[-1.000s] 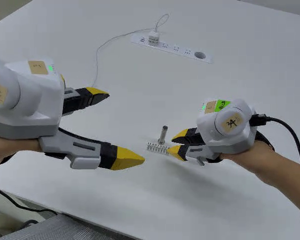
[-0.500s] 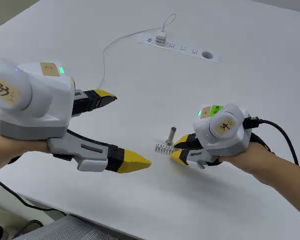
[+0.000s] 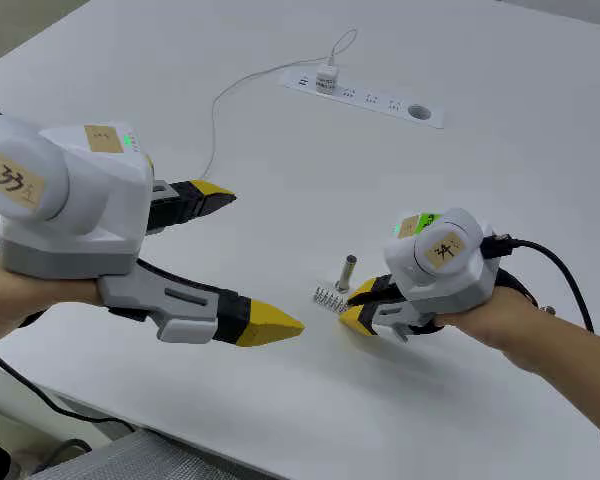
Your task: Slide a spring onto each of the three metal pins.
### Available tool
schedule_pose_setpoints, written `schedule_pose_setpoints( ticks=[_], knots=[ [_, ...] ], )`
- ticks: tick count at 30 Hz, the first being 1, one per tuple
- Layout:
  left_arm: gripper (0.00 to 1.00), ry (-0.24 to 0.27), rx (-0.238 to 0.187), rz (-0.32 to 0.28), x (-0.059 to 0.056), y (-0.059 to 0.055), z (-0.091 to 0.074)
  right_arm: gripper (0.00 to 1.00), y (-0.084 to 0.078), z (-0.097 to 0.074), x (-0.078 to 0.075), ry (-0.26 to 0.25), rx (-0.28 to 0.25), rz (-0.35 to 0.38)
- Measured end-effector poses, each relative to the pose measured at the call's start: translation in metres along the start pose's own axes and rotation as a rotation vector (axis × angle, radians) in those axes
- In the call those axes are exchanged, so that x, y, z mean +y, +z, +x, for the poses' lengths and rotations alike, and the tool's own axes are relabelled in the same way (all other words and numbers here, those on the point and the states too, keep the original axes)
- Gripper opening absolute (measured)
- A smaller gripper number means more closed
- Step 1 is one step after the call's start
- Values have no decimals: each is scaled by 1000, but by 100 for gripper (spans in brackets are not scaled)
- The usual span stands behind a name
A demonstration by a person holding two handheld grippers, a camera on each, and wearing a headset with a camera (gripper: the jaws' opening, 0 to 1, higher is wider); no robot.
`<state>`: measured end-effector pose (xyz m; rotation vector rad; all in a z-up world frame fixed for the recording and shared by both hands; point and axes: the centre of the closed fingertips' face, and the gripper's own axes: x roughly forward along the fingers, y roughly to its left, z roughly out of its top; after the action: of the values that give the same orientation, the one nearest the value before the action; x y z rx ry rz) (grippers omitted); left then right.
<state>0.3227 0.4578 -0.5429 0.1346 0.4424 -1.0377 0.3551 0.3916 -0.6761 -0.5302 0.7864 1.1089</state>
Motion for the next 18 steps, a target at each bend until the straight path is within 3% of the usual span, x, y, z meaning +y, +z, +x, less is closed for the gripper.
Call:
schedule_pose_setpoints(
  ticks=[6,12,18],
  knots=[
    [92,-12,10,0,-2,-3,2,11,4,-8,7,24,-4,-16],
    [89,-19,12,8,-3,-4,5,11,8,-22,5,-2,-23,-23],
    [84,-57,-19,4,-10,3,7,10,18,-42,10,2,-58,-39]
  ],
)
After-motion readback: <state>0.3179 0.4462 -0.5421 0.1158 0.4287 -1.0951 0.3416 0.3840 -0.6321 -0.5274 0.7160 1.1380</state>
